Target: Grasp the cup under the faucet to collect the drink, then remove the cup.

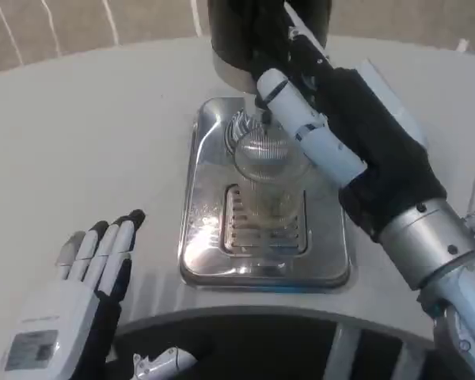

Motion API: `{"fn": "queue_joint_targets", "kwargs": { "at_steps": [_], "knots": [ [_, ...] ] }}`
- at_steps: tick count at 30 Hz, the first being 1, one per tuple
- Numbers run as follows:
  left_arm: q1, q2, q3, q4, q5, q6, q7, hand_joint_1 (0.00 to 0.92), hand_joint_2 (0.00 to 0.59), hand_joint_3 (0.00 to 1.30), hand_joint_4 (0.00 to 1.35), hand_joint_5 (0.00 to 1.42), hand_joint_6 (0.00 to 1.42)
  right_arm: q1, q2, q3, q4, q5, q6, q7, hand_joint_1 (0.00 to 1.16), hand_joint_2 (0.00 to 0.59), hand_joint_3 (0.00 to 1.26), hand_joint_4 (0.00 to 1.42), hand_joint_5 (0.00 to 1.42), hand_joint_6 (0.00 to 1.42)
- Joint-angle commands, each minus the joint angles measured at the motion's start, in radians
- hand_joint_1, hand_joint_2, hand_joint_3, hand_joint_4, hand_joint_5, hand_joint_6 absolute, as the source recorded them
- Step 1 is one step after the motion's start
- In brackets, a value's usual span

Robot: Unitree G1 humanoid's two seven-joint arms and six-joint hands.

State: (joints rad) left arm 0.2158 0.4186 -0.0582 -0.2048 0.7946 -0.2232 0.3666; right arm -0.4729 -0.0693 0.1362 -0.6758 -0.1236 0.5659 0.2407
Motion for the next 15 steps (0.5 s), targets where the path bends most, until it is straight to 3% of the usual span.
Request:
{"fn": "queue_joint_targets", "kwargs": {
  "at_steps": [1, 9, 13, 15],
  "knots": [
    [0.014, 0.000, 0.008, 0.003, 0.000, -0.005, 0.001, 0.000, 0.096, 0.00, 0.00, 0.00, 0.00, 0.007, -0.008, 0.014, -0.005, 0.020, 0.003, 0.000, 0.23, 0.543, 0.00, 0.00, 0.00, 0.00],
    [0.012, 0.001, 0.008, 0.012, -0.008, -0.006, -0.004, 0.000, 0.095, 0.00, 0.00, 0.00, 0.00, -0.017, -0.046, 0.054, 0.001, 0.031, 0.008, 0.028, 0.20, 0.532, 0.00, 0.00, 0.00, 0.00],
    [0.009, 0.001, 0.006, 0.019, -0.012, -0.006, -0.008, 0.000, 0.096, 0.00, 0.00, 0.00, 0.00, -0.025, -0.054, 0.061, -0.003, 0.054, 0.042, 0.039, 0.15, 0.528, 0.00, 0.00, 0.00, 0.00],
    [0.005, 0.001, 0.004, 0.026, -0.013, -0.006, -0.009, 0.000, 0.097, 0.00, 0.00, 0.00, 0.00, -0.047, -0.100, 0.090, -0.005, 0.020, 0.063, 0.056, 0.15, 0.528, 0.00, 0.00, 0.00, 0.00]
  ]
}}
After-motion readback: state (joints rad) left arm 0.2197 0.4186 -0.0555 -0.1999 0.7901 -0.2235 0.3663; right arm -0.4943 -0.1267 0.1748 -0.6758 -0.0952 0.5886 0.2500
